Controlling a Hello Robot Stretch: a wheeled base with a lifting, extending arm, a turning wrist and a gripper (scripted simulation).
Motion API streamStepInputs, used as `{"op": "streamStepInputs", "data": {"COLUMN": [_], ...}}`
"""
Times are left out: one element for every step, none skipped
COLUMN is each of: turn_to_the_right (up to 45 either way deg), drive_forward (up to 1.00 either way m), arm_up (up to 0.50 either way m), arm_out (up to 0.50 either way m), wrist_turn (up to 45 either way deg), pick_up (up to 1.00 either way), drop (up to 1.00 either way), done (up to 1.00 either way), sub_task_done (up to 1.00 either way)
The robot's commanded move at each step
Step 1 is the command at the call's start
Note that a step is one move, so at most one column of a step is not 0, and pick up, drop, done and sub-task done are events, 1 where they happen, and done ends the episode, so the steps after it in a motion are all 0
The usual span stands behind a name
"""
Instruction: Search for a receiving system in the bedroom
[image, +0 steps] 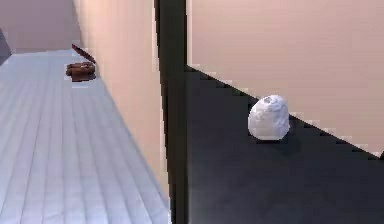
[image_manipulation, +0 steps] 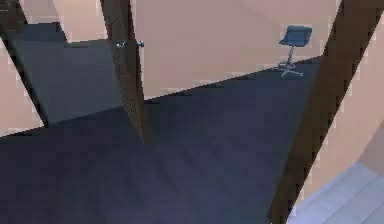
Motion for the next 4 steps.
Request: {"op": "streamStepInputs", "data": {"turn_to_the_right": [45.0,9.0,0.0,0.0], "drive_forward": [0.0,0.0,1.0,1.0], "arm_up": [0.0,0.0,0.0,0.0], "arm_out": [0.0,0.0,0.0,0.0], "wrist_turn": [0.0,0.0,0.0,0.0], "pick_up": [0.0,0.0,0.0,0.0], "drop": [0.0,0.0,0.0,0.0], "done": [0.0,0.0,0.0,0.0], "sub_task_done": [0.0,0.0,0.0,0.0]}}
